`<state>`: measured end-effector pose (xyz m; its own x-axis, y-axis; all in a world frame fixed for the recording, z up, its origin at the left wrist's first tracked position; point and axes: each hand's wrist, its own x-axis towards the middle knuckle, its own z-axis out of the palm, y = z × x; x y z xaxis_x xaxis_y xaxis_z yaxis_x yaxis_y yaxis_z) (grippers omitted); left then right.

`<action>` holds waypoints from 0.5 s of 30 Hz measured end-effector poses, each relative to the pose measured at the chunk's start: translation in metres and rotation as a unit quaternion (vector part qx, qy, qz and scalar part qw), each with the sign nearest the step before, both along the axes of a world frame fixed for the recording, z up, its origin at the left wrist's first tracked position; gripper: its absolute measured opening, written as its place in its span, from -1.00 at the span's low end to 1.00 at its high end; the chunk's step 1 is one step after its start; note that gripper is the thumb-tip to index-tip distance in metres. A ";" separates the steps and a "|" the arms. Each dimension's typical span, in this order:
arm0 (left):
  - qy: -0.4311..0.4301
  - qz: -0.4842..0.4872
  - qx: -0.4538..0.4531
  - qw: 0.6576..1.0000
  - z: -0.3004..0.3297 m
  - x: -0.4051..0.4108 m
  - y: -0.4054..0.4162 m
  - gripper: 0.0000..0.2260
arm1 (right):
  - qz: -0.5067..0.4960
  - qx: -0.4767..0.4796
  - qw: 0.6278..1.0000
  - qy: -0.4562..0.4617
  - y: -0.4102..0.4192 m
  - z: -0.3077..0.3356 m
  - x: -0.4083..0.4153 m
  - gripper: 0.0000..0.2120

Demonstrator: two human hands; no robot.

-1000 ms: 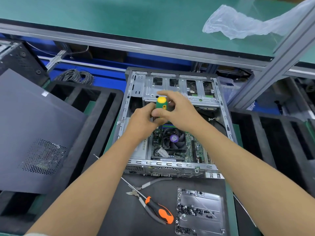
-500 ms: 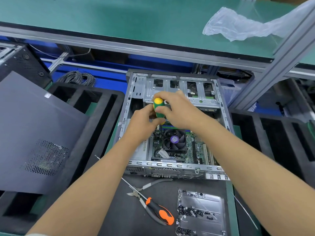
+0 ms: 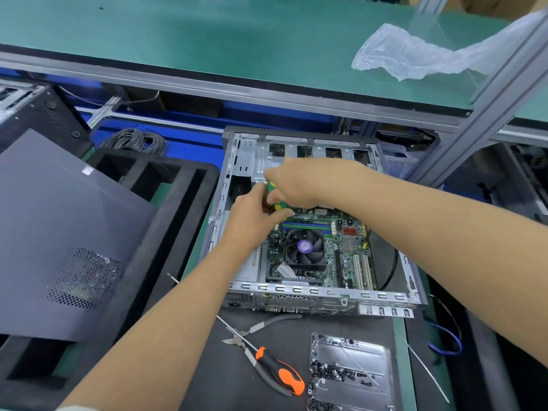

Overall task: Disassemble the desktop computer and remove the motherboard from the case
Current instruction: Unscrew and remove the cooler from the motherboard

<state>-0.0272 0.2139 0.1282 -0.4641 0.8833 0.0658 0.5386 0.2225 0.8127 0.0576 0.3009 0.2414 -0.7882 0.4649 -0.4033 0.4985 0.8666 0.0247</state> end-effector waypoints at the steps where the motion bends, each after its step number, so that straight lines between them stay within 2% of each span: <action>1: 0.002 -0.001 -0.001 1.000 0.001 0.000 0.000 -0.66 | 0.001 0.000 1.000 -0.010 -0.002 0.001 0.000 -0.75; 5: 0.007 -0.014 -0.009 1.000 0.002 0.001 0.001 -0.64 | -0.012 0.053 0.997 -0.061 -0.008 0.007 -0.005 -0.72; 8: -0.023 -0.033 -0.013 0.999 0.003 0.000 -0.001 -0.63 | -0.061 0.010 0.995 -0.078 -0.005 0.008 -0.013 -0.64; 11: -0.020 -0.069 0.012 0.997 -0.004 -0.002 -0.004 -0.75 | -0.116 0.004 0.978 -0.175 0.002 0.008 -0.017 -0.54; 14: -0.055 -0.021 0.081 0.995 -0.005 -0.004 -0.005 -0.55 | -0.141 -0.020 0.963 -0.228 0.009 0.006 -0.013 -0.36; 15: -0.079 0.013 0.101 0.992 -0.005 -0.005 -0.004 -0.52 | -0.130 -0.025 0.966 -0.220 0.011 0.004 -0.013 -0.39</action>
